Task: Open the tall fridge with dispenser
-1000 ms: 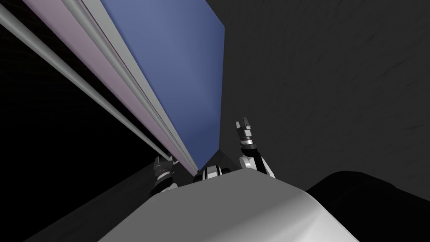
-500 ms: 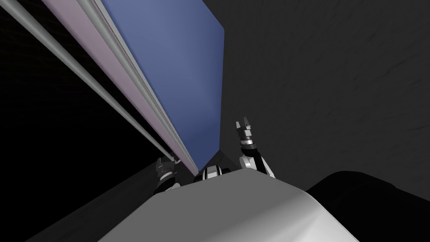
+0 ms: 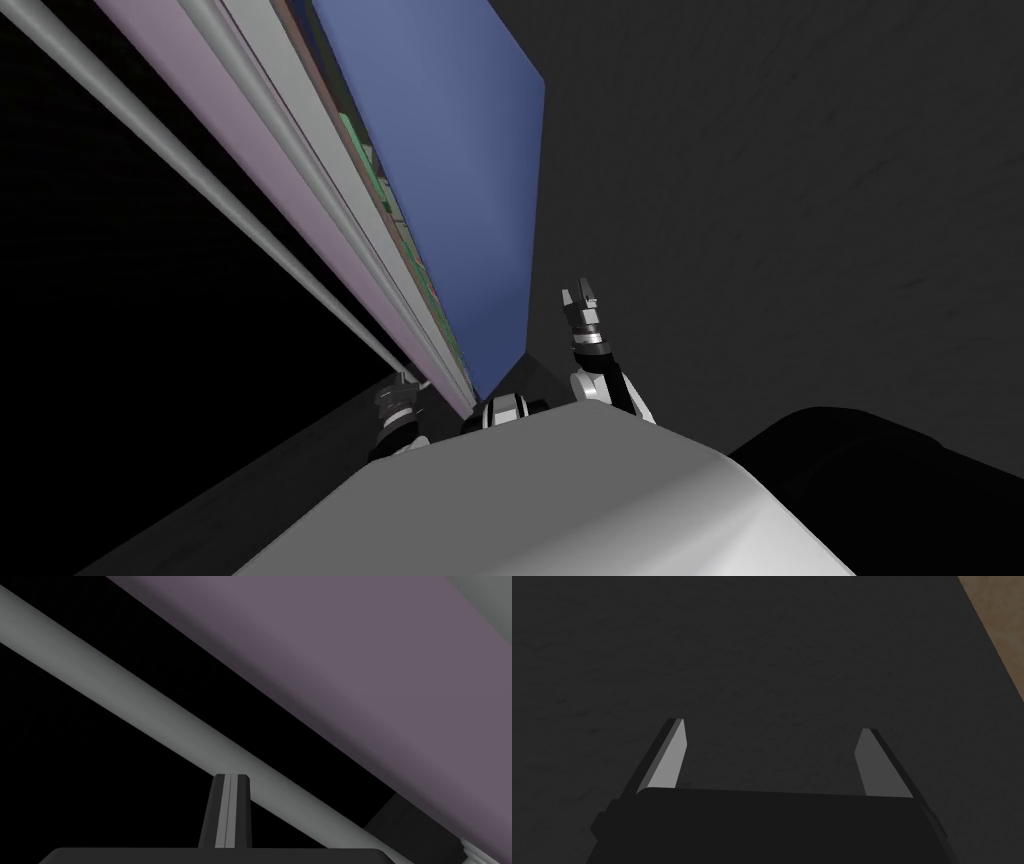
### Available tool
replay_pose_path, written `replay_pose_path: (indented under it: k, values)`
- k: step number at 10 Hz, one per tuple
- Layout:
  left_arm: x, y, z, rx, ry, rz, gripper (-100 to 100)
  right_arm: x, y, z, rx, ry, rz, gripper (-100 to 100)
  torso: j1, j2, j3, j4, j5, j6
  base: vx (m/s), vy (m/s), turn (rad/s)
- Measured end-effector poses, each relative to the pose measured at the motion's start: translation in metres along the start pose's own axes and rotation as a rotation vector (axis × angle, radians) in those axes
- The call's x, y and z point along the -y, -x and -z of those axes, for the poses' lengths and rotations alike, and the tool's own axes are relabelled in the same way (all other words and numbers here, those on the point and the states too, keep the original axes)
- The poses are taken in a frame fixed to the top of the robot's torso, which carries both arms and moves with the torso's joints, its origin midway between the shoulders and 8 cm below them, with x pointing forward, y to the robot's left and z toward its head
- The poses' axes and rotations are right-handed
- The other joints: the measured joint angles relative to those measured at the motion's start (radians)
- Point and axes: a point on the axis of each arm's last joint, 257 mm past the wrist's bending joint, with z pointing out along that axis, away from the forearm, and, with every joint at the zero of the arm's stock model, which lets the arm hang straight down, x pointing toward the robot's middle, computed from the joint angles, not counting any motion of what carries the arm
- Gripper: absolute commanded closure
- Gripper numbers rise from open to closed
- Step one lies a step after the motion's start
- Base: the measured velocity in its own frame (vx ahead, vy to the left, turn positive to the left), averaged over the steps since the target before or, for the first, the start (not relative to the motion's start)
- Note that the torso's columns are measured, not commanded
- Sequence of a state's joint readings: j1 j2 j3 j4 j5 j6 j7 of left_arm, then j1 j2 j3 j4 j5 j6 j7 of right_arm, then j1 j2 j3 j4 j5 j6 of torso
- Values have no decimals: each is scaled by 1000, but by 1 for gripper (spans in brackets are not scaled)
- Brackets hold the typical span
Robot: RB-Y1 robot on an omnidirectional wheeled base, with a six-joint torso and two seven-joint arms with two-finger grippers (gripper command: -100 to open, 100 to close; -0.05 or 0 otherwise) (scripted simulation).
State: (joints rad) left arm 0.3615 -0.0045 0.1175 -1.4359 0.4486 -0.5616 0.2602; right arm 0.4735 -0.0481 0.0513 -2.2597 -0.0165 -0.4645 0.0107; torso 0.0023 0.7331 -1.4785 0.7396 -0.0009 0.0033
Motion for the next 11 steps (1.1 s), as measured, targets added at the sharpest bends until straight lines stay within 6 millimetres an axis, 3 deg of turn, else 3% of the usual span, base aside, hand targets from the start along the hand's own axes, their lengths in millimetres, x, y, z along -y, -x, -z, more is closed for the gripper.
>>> replay_pose_path:
  k: [5, 11]
  values:
    - [-11, -12, -3, -59, 52, 1, 100, 0, 0, 0, 0, 0, 0, 0, 1, -6, -3, 2, -2, 5, -105, 291, -103]
    - [-18, -38, -7, -146, 97, 8, 100, 0, 0, 0, 0, 0, 0, 0, -3, 5, 3, 1, -1, -1, -121, 273, -113]
